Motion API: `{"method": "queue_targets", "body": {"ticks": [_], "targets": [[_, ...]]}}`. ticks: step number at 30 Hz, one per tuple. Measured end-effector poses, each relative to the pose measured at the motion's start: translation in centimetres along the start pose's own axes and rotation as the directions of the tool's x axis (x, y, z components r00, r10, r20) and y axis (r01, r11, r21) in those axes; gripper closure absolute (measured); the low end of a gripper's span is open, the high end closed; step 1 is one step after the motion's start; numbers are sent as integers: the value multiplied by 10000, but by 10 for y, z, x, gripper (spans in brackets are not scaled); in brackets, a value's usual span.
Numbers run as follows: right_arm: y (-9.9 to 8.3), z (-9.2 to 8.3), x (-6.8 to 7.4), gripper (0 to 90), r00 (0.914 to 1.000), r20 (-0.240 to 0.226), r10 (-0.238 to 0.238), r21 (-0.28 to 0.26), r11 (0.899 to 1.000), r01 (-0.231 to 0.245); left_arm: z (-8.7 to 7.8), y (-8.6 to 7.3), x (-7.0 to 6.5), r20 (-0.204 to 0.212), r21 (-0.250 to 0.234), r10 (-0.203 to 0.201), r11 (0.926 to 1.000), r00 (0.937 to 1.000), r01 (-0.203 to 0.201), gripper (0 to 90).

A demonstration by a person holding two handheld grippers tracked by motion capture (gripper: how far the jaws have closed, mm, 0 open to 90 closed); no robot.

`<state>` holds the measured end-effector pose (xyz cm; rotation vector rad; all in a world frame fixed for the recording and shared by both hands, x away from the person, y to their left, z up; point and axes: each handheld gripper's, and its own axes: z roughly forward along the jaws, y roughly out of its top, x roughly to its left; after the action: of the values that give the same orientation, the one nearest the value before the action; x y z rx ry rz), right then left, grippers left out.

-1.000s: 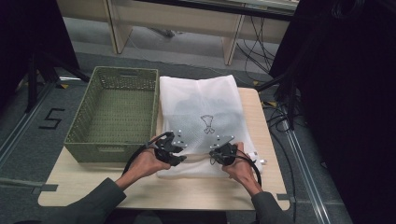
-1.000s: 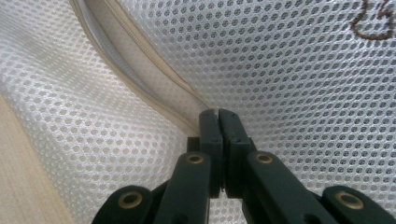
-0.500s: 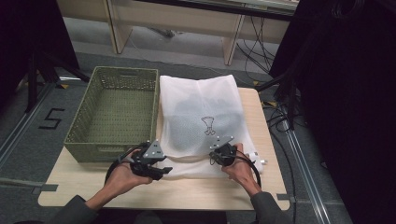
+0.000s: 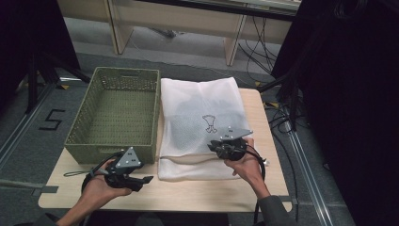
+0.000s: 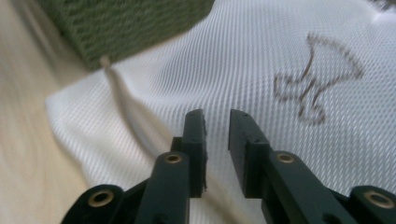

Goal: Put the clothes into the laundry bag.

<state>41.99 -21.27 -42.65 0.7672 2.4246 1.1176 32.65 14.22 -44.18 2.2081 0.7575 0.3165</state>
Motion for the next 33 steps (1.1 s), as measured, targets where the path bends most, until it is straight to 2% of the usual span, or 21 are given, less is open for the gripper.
{"method": "queue_targets", "body": {"ticks": [2, 5, 8, 10, 12, 15, 16, 17, 19, 20, 21, 22, 23, 24, 26, 27, 28, 29, 30, 31, 33], "targets": [[8, 12, 0, 812, 10000, 59, -2, 155, 9999, 1, 0, -2, 0, 9, -38, -166, 9999, 9999, 166, 424], [14, 38, -1, 834, 10000, -2, -30, 570, 9984, 30, 0, -3, 1, -63, 48, -42, 10000, 10000, 43, 424], [13, 60, 3, 845, 9998, -3, 218, 1313, 9911, -216, 0, -4, 2, -90, 99, -4, 10000, 10000, 5, 420], [9, 71, 3, 848, 9999, -13, 102, 1728, 9849, -99, 0, -4, 3, -163, 154, -50, 9999, 9999, 53, 414], [5, 78, 5, 847, 9999, -15, 147, 2037, 9789, -141, 0, -4, 4, -119, 131, 147, 9998, 9998, -146, 414], [1, 84, 7, 851, 9990, -25, 445, 2550, 9660, -424, 2, -6, 2, -150, 218, -63, 9997, 9999, 66, 411], [-1, 86, 7, 851, 9997, 20, 255, 2628, 9645, -251, 3, -6, 2, -120, 203, -66, 9998, 9999, 69, 409], [-6, 90, 5, 851, 9992, 133, -374, 2551, 9664, 328, 3, -6, 3, -209, 257, -9, 9997, 9998, 14, 408], [-7, 89, 8, 851, 10000, 47, 45, 2835, 9590, -56, 2, -6, 4, -167, 215, 45, 9998, 9999, -41, 395], [-9, 90, 6, 847, 9994, 113, -313, 2530, 9671, 274, 2, -6, 4, -189, 207, 33, 9998, 9998, -29, 393], [-7, 86, 7, 843, 9999, 41, -109, 2542, 9671, 95, 1, -6, 5, -186, 202, 93, 9998, 9998, -89, 393], [-3, 80, 10, 839, 9980, -17, 633, 2506, 9662, -608, 1, -7, 4, -213, 143, -160, 9998, 9996, 163, 393], [1, 74, 10, 837, 9969, -6, 786, 2339, 9693, -763, -1, -6, 4, -273, 114, -127, 9999, 9995, 130, 393], [2, 68, 7, 835, 9993, 35, 386, 1838, 9822, -385, -1, -6, 6, -310, 79, 1, 10000, 9995, 2, 393], [7, 52, 3, 827, 9981, 78, 608, 1167, 9913, -613, -2, -7, 6, -291, 2, -245, 9997, 9993, 245, 390], [7, 42, -1, 822, 9973, 149, 717, 891, 9934, -727, -3, -7, 6, -328, 50, -127, 9999, 9994, 129, 387], [7, 37, -4, 818, 9974, 159, 709, 686, 9951, -718, -3, -7, 6, -333, -46, -311, 9995, 9990, 309, 382], [8, 28, -7, 808, 9960, 157, 876, 736, 9933, -886, -4, -7, 8, -393, -37, -104, 9999, 9992, 102, 379], [8, 22, -10, 795, 9956, 231, 905, 438, 9948, -915, -6, -8, 7, -441, -62, -359, 9993, 9984, 357, 377], [8, 16, -13, 774, 9955, 397, 863, 185, 9960, -871, -7, -8, 8, -441, -166, -328, 9993, 9985, 321, 375], [7, 4, -17, 750, 9899, 612, 1275, -68, 9918, -1274, -10, -9, 10, -522, -249, -457, 9987, 9976, 444, 367]]}}
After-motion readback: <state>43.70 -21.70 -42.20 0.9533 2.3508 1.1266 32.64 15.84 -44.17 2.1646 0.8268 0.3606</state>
